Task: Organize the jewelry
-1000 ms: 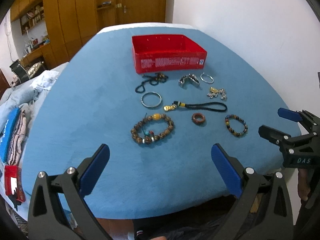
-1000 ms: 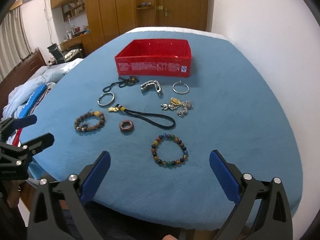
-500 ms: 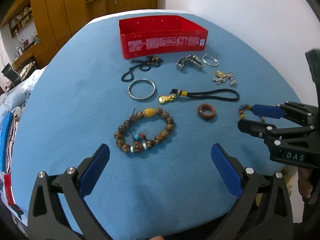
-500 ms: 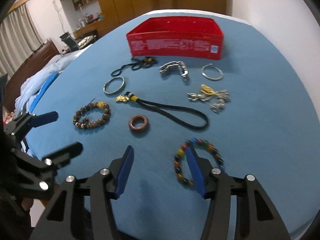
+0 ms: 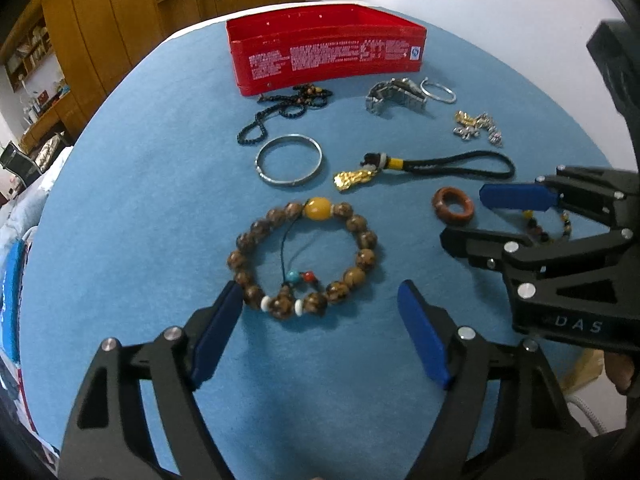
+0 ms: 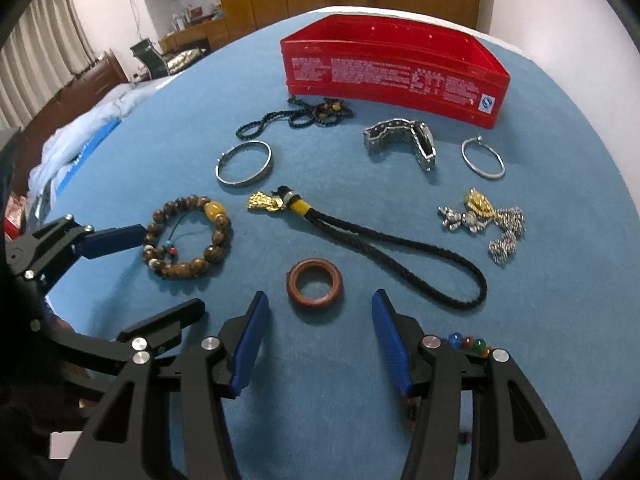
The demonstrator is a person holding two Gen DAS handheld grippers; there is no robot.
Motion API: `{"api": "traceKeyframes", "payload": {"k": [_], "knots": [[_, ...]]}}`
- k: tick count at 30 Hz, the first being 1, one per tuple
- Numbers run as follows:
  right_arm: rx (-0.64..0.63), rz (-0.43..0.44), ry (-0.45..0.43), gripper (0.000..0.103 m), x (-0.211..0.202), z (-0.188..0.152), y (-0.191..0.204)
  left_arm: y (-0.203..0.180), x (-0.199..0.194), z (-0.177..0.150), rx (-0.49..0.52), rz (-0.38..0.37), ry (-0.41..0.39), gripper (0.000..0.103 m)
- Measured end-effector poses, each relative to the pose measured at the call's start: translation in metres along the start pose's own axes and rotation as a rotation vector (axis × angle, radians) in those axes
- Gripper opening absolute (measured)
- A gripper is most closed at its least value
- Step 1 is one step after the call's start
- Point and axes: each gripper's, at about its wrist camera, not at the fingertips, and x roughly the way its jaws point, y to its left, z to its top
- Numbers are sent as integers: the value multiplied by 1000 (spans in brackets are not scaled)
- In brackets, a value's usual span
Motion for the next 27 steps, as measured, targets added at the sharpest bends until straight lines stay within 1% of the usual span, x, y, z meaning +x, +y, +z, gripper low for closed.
{"api": "traceKeyframes", "payload": {"k": [1,2,4,6,9,10,11,13,19,20,21,27], "knots": [[-11,-12,-2,50,1,1,2,1,1,0,-3,-5,0,77],[-19,-19,-1,47,2,1,3,2,0,0,-4,-6,-8,70],[-29,-21,-3,43,2,2,5,2,-3,-1,1,-2,-24,61],[-32,-19,-5,36,2,2,5,3,-2,-1,-1,-8,-29,55],[-34,-17,-4,30,2,2,5,4,-3,-1,0,-27,-29,46],[-34,-17,-5,29,2,2,5,5,-3,0,-4,-37,-27,41],[-33,-15,-7,29,1,2,5,6,-4,1,-5,-41,-27,33],[-31,-11,-9,29,1,2,5,7,-5,2,-13,-53,-23,29],[-29,-1,-15,29,-3,-1,5,11,-13,6,-37,-72,-39,25],[-29,3,-16,29,-5,-1,5,12,-15,8,-40,-72,-43,14],[-29,5,-19,29,-6,-1,5,13,-18,9,-41,-75,-49,1],[-28,10,-39,29,-15,-1,5,15,-27,12,-43,-59,-66,0]]}}
